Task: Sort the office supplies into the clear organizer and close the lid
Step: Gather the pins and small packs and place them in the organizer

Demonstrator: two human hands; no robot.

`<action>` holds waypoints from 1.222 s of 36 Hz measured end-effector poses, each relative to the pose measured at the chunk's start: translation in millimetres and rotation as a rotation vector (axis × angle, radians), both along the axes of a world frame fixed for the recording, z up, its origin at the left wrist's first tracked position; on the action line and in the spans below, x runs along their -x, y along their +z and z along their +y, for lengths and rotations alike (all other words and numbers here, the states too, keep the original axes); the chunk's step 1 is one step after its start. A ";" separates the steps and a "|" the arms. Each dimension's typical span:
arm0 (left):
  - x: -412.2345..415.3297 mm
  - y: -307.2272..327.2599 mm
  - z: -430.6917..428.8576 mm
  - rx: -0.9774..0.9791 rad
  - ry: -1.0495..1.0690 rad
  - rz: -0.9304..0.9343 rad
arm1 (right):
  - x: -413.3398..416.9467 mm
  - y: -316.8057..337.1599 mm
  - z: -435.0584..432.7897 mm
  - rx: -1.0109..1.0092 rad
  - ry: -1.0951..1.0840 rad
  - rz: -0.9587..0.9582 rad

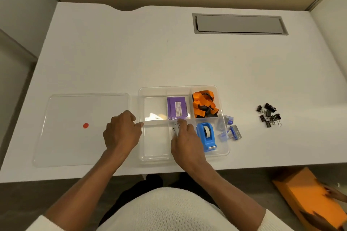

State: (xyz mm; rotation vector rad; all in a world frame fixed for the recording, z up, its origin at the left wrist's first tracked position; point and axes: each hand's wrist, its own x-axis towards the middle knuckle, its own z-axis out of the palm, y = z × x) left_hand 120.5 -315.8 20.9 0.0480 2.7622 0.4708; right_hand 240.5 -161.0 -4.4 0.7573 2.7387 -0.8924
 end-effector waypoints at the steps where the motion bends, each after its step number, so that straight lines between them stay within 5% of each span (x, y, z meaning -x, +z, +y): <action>1: 0.5 -2.0 -0.9 -0.017 0.003 -0.009 | 0.4 -2.0 -4.0 -0.007 -0.017 0.016; 8: 2.5 -15.0 -8.7 -0.089 0.026 -0.037 | -3.5 -5.0 -7.3 -0.092 -0.092 0.088; 18: 3.1 -25.0 -15.6 -0.129 0.006 -0.059 | -23.4 -11.1 11.7 -0.190 0.254 -0.065; 25: 3.0 -30.1 -15.8 -0.140 -0.008 -0.050 | -21.3 -4.0 -2.9 -0.361 0.212 -0.049; 35: 0.6 -32.0 -16.5 -0.125 -0.011 -0.040 | -22.7 3.7 -4.9 -0.316 0.294 -0.114; 44: -8.0 -10.1 -8.7 0.083 -0.183 0.107 | -34.3 19.0 20.0 -0.207 0.184 0.113</action>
